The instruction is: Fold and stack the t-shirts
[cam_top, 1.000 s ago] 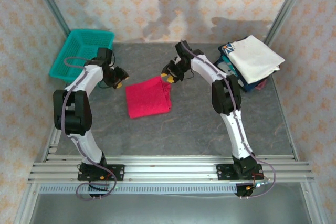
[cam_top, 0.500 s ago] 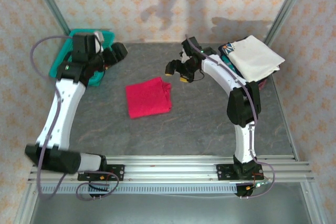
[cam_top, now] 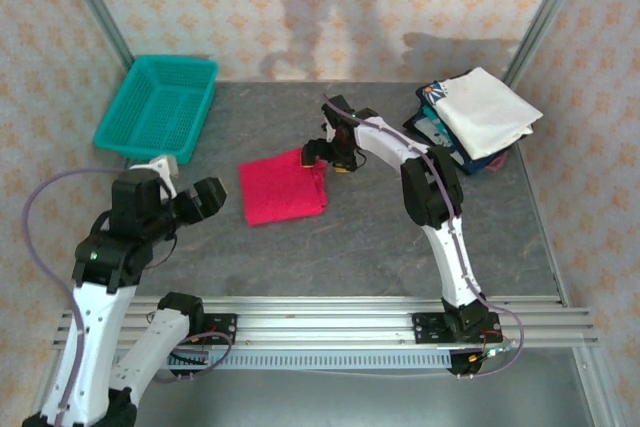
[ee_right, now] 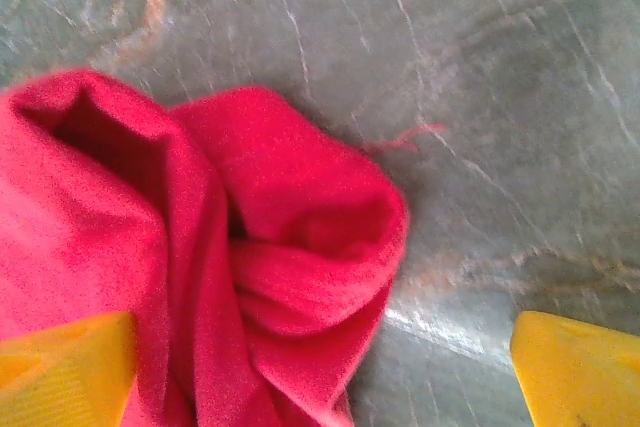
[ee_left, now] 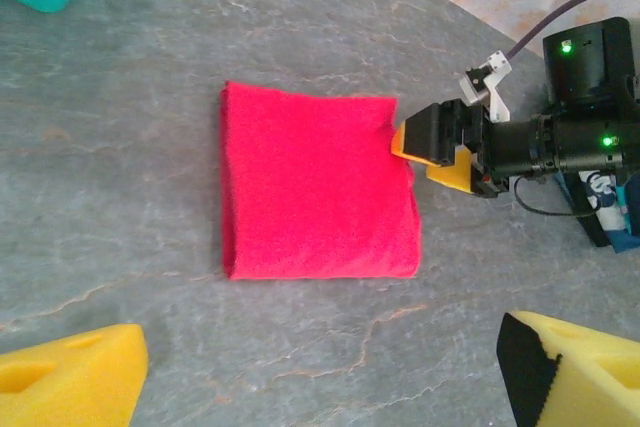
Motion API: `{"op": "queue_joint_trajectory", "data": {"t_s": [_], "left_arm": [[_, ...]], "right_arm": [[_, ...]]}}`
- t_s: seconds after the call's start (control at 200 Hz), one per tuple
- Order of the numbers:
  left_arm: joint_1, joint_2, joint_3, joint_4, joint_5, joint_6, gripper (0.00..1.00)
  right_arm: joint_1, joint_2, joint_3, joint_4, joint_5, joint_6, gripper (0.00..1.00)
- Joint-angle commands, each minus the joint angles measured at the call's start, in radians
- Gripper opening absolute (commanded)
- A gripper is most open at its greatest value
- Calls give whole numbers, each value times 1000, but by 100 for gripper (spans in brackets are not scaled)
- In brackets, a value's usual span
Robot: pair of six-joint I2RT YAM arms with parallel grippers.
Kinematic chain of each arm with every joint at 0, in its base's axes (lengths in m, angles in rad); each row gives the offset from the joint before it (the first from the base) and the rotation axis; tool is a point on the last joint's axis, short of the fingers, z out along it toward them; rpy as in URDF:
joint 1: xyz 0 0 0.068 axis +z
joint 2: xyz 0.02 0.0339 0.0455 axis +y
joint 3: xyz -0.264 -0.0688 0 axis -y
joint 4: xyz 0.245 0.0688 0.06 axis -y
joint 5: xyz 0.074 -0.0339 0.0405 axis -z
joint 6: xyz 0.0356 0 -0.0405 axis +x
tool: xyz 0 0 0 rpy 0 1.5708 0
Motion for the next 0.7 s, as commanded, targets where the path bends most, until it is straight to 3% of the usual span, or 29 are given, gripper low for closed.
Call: {"op": "queue_joint_trajectory", "data": {"t_s": [0.0,0.195,0.52,0.625,0.696], "left_arm": [[3,-50,-7,-111,-90,17,92],[3,-62,-7,-121,-115,19,92],[4,-51,19,-147,-185,50,93],[4,-51,21,-137,-193,41,93],[4,-51,25,-127,-194,41,93]], "right_arm": [[15,32,76,24,13,-15,95],[40,121,190,-47,22,-25,95],[83,273,443,-302,223,-96,91],[105,311,494,-331,235,-108,86],[120,345,535,-345,220,-97,75]]}}
